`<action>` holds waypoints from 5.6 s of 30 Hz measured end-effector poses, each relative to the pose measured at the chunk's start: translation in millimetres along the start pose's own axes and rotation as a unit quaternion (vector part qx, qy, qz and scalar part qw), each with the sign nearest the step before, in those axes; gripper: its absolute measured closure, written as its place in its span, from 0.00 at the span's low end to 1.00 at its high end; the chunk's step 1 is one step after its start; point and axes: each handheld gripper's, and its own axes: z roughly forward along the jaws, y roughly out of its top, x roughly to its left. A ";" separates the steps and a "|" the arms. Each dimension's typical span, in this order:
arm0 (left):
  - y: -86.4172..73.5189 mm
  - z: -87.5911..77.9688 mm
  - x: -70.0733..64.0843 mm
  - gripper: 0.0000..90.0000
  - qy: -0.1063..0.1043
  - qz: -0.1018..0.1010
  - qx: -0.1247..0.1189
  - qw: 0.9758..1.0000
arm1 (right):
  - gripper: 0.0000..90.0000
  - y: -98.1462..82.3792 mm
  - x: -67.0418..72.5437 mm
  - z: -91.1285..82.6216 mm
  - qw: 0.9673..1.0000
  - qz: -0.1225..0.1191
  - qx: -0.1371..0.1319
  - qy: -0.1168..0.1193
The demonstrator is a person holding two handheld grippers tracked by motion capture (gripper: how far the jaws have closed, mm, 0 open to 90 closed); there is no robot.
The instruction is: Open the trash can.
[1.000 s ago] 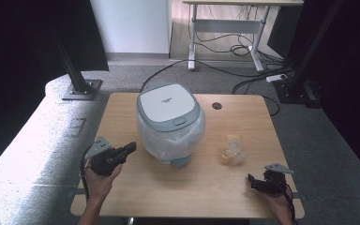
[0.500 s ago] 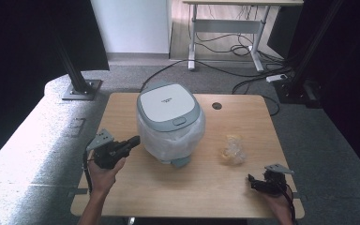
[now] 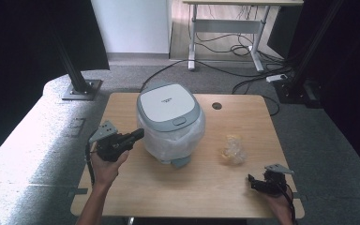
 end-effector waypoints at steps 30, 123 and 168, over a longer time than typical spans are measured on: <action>31.5 32.6 -19.5 1.00 -0.036 0.016 0.009 0.999 | 0.16 -0.2 0.1 -0.2 1.000 0.000 0.000 0.000; 49.5 89.0 -40.9 1.00 -0.039 0.026 0.055 0.997 | 0.16 -2.2 0.1 -2.5 1.000 -0.004 0.000 0.003; -56.6 3.5 2.8 0.23 0.038 0.004 0.073 0.997 | 0.16 -3.0 -0.1 -3.3 1.000 -0.005 0.000 0.005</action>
